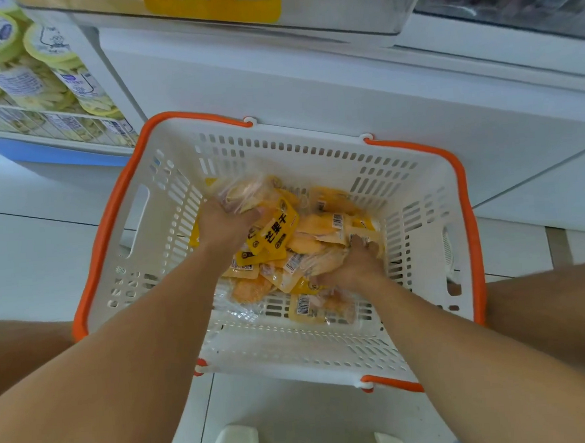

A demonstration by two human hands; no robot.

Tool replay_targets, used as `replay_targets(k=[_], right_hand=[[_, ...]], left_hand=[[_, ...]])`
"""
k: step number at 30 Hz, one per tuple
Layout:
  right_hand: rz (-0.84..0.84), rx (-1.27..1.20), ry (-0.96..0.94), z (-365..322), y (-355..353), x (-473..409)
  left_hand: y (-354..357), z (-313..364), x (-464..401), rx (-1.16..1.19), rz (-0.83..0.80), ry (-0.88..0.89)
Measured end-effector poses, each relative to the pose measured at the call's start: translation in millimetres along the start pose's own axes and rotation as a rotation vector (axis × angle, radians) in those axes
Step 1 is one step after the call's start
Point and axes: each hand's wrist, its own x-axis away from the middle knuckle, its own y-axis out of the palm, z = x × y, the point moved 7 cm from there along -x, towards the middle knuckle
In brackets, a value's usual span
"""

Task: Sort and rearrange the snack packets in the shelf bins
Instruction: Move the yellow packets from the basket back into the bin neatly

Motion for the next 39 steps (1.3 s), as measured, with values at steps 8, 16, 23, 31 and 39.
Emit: replay_targets(k=[8,16,23,31,39], right_hand=[[0.029,-0.015,0.045,17.5,16.6,11.3],[0.107,0.227,-0.226,-68.3,-130.1,63.5],[0.034,0.021,-0.544,-102.2,-154.7,89.5],[0.196,-0.050,-0.775,-146.2,-154.4,128.0],[0.633,-0.381,-0.899,-140.8,-158.5,143.6]], left_hand=[[-2.8,5.7,-4.2,0.064,0.129,0.011],[-4.8,4.3,-4.5,0.060,0.096,-0.087],[15.3,2.7,11.2,-0.111,-0.204,-0.086],[36.9,48.2,40.1,0.113,-0.639,-0.185],[59.2,100.4,73.7,0.213,-0.670,-0.191]])
